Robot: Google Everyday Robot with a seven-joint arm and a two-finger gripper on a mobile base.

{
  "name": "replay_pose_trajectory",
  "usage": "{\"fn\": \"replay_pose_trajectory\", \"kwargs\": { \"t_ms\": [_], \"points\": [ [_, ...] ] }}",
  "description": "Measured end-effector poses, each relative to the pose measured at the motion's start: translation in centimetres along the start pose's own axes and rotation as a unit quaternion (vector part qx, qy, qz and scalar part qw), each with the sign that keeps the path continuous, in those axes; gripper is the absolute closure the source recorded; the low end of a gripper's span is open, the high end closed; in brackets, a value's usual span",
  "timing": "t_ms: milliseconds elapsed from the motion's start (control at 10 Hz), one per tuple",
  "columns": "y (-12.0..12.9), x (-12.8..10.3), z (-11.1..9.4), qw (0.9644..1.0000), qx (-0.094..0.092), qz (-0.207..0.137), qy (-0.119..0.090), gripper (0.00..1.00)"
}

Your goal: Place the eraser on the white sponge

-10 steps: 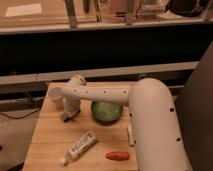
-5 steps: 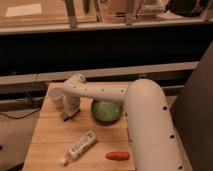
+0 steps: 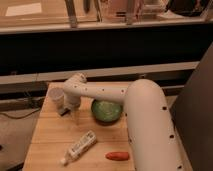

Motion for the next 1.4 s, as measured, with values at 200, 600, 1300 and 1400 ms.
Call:
{"fn": "replay_pose_trajectory", "kwargs": {
  "t_ms": [200, 600, 1300, 1400],
  "points": [
    [0.1, 0.0, 0.0, 1.0, -0.001, 0.002, -0.002, 0.2],
    [-0.4, 0.3, 0.1, 0.9999, 0.007, 0.009, -0.002, 0.2],
    [-3.7, -0.4, 0.5, 0.9996, 0.027, 0.001, 0.005, 0.2],
    [-4.0, -0.4, 0.6, 0.9996, 0.027, 0.001, 0.007, 0.2]
  ]
}}
